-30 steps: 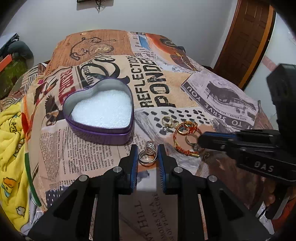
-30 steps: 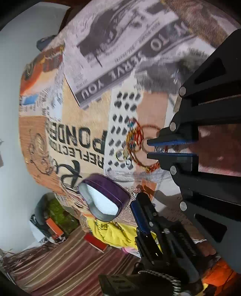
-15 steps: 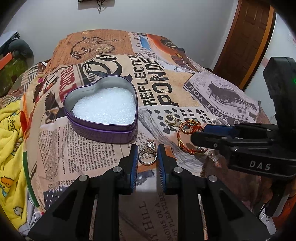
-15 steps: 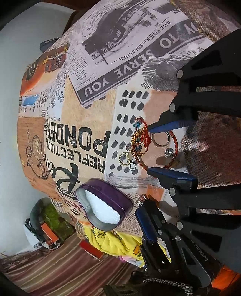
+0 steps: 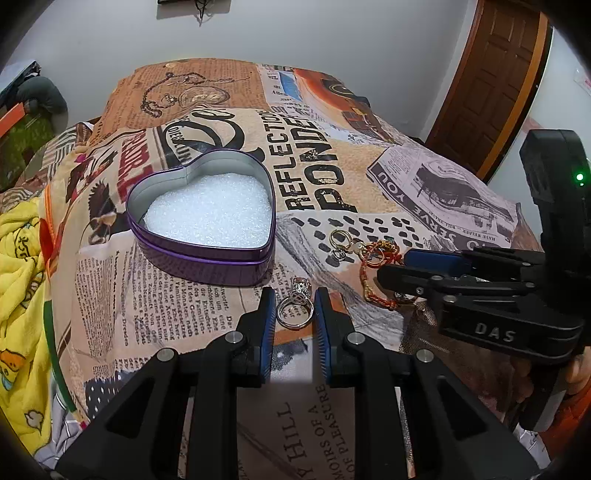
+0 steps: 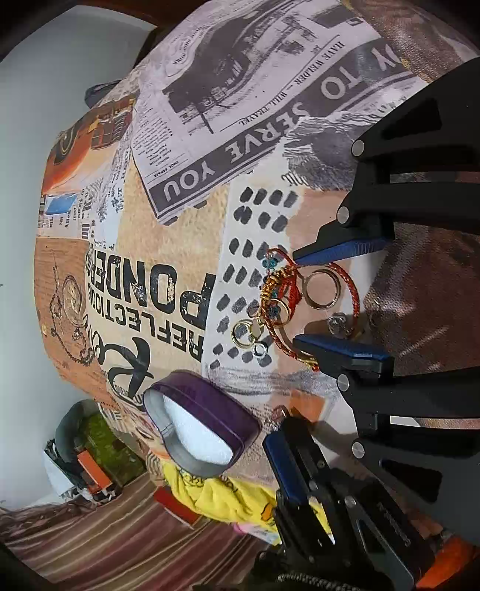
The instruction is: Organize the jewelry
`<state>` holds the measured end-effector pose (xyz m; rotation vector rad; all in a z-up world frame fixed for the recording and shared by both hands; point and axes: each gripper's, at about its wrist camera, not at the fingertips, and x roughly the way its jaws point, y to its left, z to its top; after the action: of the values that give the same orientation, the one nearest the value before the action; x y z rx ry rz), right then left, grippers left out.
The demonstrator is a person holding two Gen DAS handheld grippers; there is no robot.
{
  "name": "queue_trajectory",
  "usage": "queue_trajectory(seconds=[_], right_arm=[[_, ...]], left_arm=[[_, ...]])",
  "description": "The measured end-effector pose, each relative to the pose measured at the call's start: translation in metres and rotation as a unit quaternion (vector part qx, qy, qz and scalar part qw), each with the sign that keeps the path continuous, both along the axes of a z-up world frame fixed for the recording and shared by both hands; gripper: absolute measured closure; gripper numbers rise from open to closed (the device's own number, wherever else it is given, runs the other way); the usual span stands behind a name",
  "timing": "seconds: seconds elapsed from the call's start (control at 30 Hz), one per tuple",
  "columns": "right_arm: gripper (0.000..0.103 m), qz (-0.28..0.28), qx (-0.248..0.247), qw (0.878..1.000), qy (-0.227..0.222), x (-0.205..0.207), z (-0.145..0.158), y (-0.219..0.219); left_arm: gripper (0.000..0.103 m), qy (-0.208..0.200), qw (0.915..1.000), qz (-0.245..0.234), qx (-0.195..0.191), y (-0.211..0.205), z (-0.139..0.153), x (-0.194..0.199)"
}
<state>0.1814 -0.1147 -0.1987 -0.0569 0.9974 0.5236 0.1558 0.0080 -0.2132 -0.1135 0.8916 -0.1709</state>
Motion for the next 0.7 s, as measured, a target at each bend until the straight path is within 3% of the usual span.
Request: queue_trajectory(seconds=[0.07, 0.13, 0.47, 0.7], right_arm=[[0.081, -0.008, -0.003, 1.0, -0.001, 0.001, -0.001, -0.001], [0.084, -0.009, 0.0, 1.0, -0.002, 0.001, 0.0, -0.003], [0.084, -0.01, 0.012, 0.999, -0.038, -0.015, 0.028, -0.009], [0.084, -0.015, 0.025, 0.997, -0.076, -0.022, 0.059, -0.014]], left_arm=[[0.083, 0.001, 1.0, 0.002, -0.001, 0.001, 0.0, 0.0], [0.083, 0.001, 1.0, 0.003, -0.002, 0.001, 0.001, 0.0], [0.083, -0.002, 1.0, 0.008, 0.0, 0.003, 0.01, -0.007], [0.083, -0.031, 0.9994, 0.013, 0.003, 0.006, 0.033, -0.017]])
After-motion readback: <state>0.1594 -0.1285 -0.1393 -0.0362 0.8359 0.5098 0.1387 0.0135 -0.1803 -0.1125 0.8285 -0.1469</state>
